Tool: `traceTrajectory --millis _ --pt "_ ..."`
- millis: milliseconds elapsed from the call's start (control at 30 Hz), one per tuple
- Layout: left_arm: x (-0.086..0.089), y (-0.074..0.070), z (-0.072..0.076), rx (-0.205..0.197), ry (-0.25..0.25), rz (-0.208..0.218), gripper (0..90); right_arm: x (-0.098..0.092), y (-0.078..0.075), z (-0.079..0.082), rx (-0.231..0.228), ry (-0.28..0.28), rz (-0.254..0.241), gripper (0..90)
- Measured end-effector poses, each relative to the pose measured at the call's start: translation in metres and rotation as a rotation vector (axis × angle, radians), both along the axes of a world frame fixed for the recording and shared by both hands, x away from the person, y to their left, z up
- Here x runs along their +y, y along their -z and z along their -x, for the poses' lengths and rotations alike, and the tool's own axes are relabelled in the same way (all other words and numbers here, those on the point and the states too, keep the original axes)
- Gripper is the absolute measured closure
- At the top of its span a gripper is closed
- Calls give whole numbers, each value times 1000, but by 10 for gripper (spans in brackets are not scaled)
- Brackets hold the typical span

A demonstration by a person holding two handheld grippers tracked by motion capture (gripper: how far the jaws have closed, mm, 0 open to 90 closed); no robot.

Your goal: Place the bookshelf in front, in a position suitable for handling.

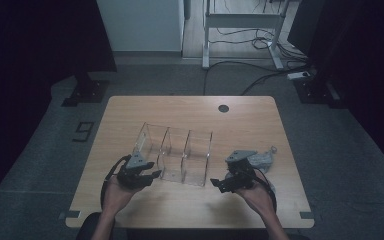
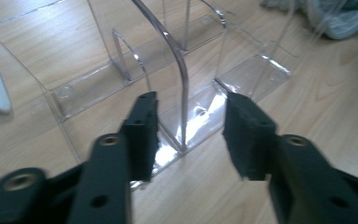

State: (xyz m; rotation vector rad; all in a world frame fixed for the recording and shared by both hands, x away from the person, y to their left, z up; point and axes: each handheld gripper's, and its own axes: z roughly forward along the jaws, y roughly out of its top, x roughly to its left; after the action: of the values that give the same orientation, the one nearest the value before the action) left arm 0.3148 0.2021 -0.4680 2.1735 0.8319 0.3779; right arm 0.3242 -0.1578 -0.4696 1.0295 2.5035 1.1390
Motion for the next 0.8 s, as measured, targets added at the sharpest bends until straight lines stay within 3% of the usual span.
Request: traceTrajectory --millis 133,300,500,667,800 --pt "10 4 6 14 -13 13 407 9 0 -3 11 -7 1 50" --pt "29 7 11 41 -47 66 293 20 0 -9 23 -10 4 56" --pt "46 6 16 38 -51 70 180 30 -2 -16 36 8 0 73" --pt "54 8 13 37 -63 63 139 36 -1 -21 49 8 8 80" --pt "61 12 10 33 -74 38 115 43 -1 -25 33 25 24 134"
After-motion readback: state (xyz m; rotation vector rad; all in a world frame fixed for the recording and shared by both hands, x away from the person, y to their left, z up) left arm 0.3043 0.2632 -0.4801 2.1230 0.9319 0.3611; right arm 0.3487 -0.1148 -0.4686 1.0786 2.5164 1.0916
